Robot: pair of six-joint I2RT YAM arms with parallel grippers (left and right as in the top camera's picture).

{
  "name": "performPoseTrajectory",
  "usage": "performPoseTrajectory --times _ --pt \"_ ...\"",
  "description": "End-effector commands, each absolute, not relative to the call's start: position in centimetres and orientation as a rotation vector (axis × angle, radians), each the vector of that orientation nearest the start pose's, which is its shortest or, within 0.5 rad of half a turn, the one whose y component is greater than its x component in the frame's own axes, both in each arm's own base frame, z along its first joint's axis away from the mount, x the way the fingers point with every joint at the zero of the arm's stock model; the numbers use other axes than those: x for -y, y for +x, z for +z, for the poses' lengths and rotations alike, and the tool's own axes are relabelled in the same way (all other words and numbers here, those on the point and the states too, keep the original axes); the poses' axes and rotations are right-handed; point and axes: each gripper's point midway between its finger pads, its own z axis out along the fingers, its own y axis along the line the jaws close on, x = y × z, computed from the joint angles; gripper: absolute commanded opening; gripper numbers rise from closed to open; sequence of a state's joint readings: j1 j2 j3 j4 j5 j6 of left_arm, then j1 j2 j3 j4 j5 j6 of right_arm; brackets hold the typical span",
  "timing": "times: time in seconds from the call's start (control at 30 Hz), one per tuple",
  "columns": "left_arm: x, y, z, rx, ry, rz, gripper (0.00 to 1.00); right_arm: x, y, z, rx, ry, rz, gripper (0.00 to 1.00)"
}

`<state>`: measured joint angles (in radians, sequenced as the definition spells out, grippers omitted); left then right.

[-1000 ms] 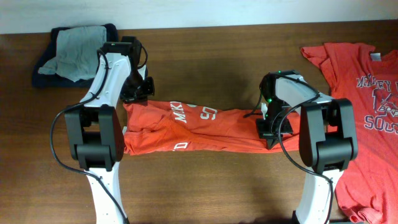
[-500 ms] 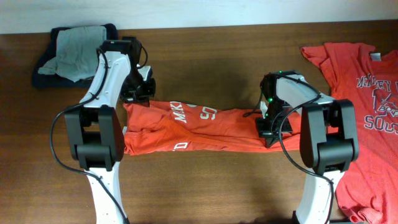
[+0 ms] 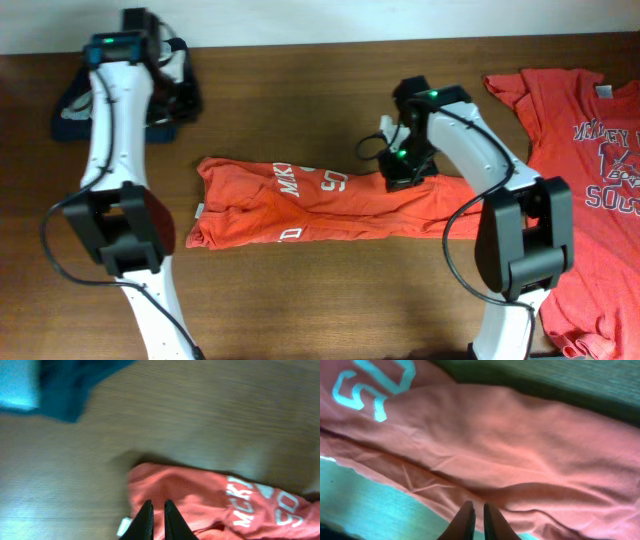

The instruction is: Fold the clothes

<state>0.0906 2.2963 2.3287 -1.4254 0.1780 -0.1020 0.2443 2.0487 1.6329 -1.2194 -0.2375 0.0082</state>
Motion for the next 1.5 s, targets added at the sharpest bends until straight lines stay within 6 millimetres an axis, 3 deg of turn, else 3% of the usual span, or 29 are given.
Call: performPoseTrajectory --times 0.0,0.1,0.33,0.47,0.67,0.87,1.0,1.2,1.3,1.4,1.43,1.47 --pt "-5.5 47.4 15.2 -2.912 -0.414 -0.241 0.13 -9.7 35.6 6.4 -3.21 -0.231 -0.001 0.13" --pt "-7.8 46.7 15.2 -2.911 -0.492 -0.236 0.13 -6.5 35.6 6.5 -3.215 -0.085 -0.208 0.13" --pt "-10.9 46.2 15.2 -2.885 -0.587 -0.226 0.21 -1.1 34.2 5.5 -3.299 0.22 -0.129 0.13" --pt "-11.4 46.6 15.3 -2.861 -0.593 -0.22 0.23 0.3 32.8 3.7 -3.344 0.288 -0.012 0.09" --pt "-11.5 47.2 15.3 -2.838 -0.595 -0.217 0.27 3.2 29.7 -0.2 -3.381 0.427 -0.039 0.09" --pt "-11.5 47.2 15.3 -2.837 -0.594 -0.217 0.27 7.5 29.2 -0.4 -3.346 0.571 -0.155 0.05" --pt "-11.5 47.2 15.3 -2.837 -0.594 -0.216 0.28 7.1 29.7 -0.4 -3.325 0.613 -0.005 0.06" --pt "-11.7 47.1 15.3 -2.84 -0.597 -0.195 0.36 6.0 31.1 0.5 -3.311 0.522 0.058 0.22" --pt "-11.7 47.2 15.3 -2.838 -0.596 -0.195 0.53 5.3 32.9 2.4 -3.283 0.465 0.054 0.29" --pt "-11.7 47.1 15.3 -2.839 -0.597 -0.195 0.82 4.6 34.8 4.6 -3.248 0.408 0.047 0.33" --pt "-11.7 47.1 15.3 -2.839 -0.597 -0.195 0.96 4.2 35.6 5.6 -3.231 0.383 0.045 0.34" --pt "-11.7 47.2 15.3 -2.839 -0.597 -0.195 0.99 3.8 36.2 6.4 -3.218 0.36 0.045 0.34"
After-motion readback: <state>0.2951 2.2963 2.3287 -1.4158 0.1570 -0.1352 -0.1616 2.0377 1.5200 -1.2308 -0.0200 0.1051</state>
